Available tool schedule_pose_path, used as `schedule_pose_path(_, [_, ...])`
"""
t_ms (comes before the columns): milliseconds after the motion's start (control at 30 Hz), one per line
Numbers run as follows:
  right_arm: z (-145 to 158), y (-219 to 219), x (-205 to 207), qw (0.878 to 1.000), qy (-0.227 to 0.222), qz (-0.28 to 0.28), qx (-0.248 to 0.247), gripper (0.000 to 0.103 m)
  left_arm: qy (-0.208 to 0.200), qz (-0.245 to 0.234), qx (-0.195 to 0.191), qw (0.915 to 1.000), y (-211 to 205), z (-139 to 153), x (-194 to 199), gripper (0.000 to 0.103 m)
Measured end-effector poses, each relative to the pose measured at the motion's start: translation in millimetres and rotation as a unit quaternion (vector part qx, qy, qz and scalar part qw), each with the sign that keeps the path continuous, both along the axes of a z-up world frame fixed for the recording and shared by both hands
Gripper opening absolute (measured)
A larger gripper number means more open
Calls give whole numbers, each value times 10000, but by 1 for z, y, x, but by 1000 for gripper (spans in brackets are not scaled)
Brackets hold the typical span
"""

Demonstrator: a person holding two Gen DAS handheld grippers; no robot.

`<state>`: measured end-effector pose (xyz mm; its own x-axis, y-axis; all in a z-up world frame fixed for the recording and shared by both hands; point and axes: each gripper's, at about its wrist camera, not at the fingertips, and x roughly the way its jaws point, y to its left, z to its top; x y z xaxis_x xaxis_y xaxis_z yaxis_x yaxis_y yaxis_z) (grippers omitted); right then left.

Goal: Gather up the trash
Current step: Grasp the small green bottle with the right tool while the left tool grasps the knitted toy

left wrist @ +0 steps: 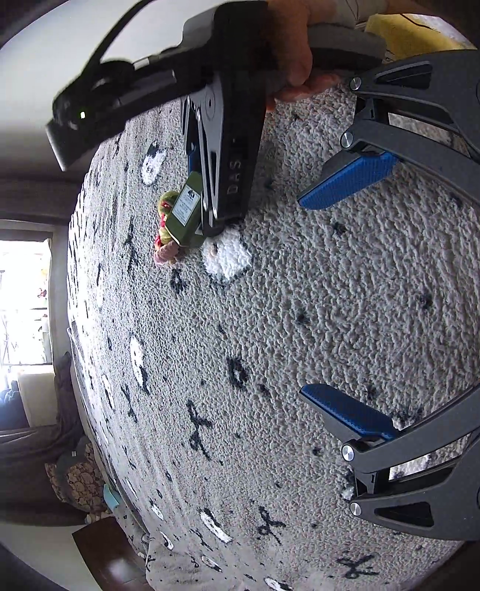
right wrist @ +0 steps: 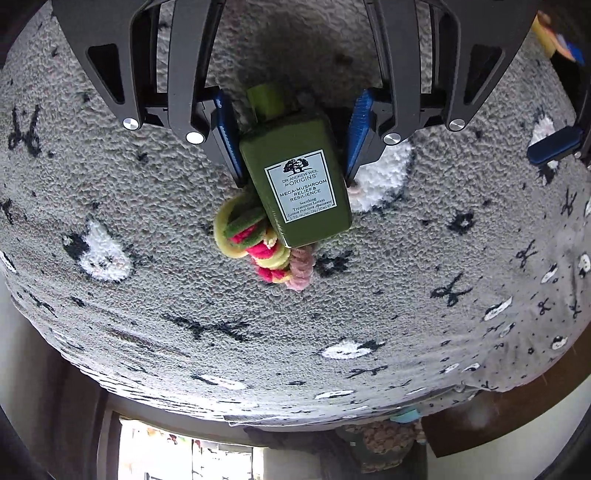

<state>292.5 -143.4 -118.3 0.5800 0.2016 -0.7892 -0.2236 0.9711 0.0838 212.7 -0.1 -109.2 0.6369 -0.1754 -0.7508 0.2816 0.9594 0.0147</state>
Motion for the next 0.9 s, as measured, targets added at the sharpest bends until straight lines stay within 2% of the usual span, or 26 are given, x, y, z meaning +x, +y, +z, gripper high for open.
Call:
schedule_pose_path(233, [25,-53,-28,9989,-294,-267,-256,51,23,-18,66,10000,-23,-2,25,90])
schedule_pose_path(433, [26,-96,-37,9974,-304,-522,-398,51,-20,-86,-15,10000,-59,1,60,90])
schedule_pose_path(633, [23,-113,-49,9974,-356,-519,-348,51,46,20,-142,9999,-91,2,101,90])
schedule_pose_path(767, [23,-115,-56,9977,-409,-474,-269,51,181,283,-134,9993,-101,-9,127,90])
schedule_pose_path(800, [24,-115,-58,9977,-425,-464,-265,51,266,363,-140,9989,-101,-14,133,88])
schedule_pose_path(867, [26,-116,-62,9975,-466,-454,-270,51,433,357,-208,9982,-100,-23,139,63])
schedule_pose_path(900, [26,-115,-63,9974,-479,-453,-278,51,449,342,-207,9982,-100,-25,139,58])
